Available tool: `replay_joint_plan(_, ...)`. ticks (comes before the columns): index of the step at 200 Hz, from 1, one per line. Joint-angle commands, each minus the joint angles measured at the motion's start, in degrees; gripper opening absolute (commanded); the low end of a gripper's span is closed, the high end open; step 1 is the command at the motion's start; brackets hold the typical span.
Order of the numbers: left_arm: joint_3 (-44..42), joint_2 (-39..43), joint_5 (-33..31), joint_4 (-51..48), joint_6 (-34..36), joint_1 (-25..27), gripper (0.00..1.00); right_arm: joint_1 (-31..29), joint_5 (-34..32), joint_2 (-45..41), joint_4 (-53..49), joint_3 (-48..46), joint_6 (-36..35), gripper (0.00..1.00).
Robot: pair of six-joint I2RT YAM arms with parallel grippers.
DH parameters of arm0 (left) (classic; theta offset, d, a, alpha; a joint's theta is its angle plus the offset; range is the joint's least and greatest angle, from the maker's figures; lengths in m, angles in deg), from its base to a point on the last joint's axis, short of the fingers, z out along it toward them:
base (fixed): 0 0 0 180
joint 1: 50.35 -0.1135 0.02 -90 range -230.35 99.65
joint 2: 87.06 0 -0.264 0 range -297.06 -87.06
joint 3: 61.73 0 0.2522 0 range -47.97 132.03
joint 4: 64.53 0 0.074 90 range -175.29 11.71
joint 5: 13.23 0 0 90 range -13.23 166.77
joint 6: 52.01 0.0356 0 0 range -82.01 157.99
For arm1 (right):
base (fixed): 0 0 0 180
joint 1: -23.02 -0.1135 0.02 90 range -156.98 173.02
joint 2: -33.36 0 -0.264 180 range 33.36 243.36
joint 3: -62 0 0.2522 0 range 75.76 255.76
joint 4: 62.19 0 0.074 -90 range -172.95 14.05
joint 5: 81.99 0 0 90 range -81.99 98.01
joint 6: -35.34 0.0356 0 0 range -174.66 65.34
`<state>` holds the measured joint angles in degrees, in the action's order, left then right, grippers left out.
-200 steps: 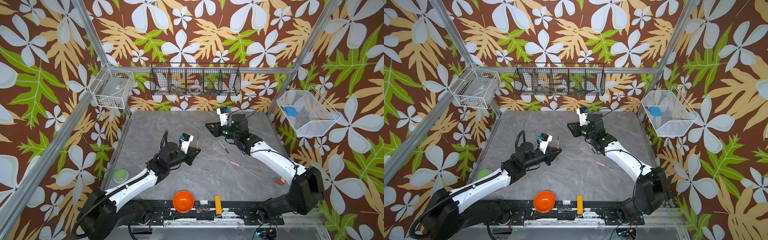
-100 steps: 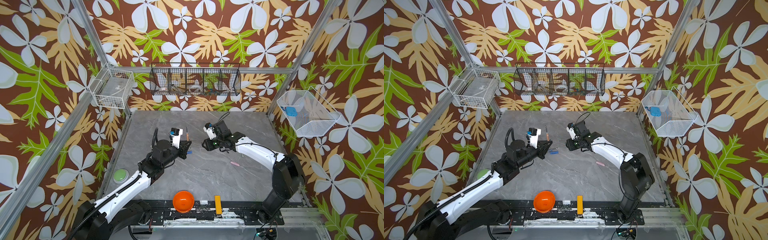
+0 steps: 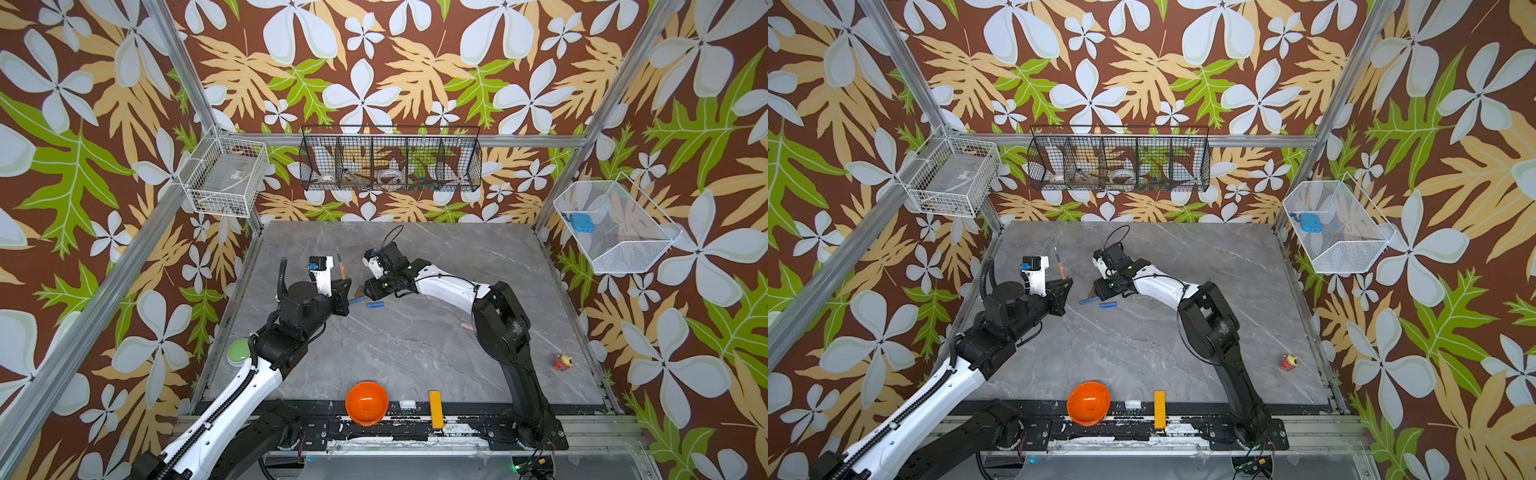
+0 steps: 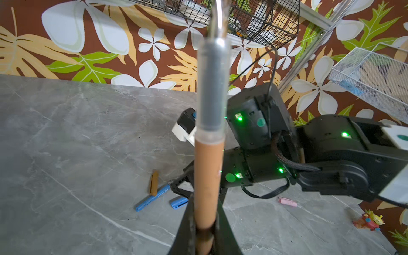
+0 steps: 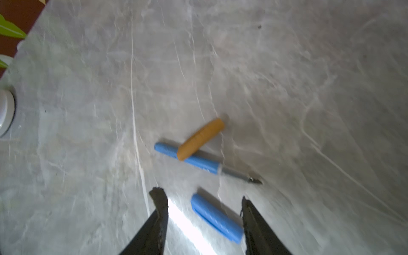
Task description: Insert the pens into the pen caps
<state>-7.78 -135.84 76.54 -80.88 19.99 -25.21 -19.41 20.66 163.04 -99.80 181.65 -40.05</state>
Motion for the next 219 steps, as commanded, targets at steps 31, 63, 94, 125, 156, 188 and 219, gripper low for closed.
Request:
replay_joint_plan(31,-0.99,2.8,-2.93,-1.76,0.08,-0.27,0.0,-0.79,-1.52,8.43,-2.69,9.47,1.65,0.56)
replay_joint_plan(63,-0.96,2.79,-2.5,-2.51,0.09,-0.27,0.0,-1.6,-8.01,13.17,-5.49,17.21,0.66,0.56)
replay_joint_plan(94,-1.49,3.24,-2.52,-2.51,-0.04,-0.27,0.0,-1.92,-9.1,14.75,-4.89,19.22,-0.18,0.57)
replay_joint_plan(125,-1.68,3.08,-2.35,-2.6,0.04,-0.27,0.0,-2.94,-12.79,16.65,-6.23,20.93,-2.98,0.57)
replay_joint_plan(156,-1.84,3.01,-1.92,-2.42,-0.03,-0.27,0.0,-3.53,-15.63,18.98,-8.43,23.44,-4.98,0.58)
replay_joint_plan(188,-2.04,3.25,-1.88,-2.24,-0.12,-0.27,0.0,-3.53,-17.83,19.32,-8.34,23.36,-5.13,0.58)
replay_joint_plan(219,-2.21,3.16,-1.9,-2.24,-0.05,-0.27,0.0,-3.09,-20.2,19.16,-8.27,23.4,-4.51,0.56)
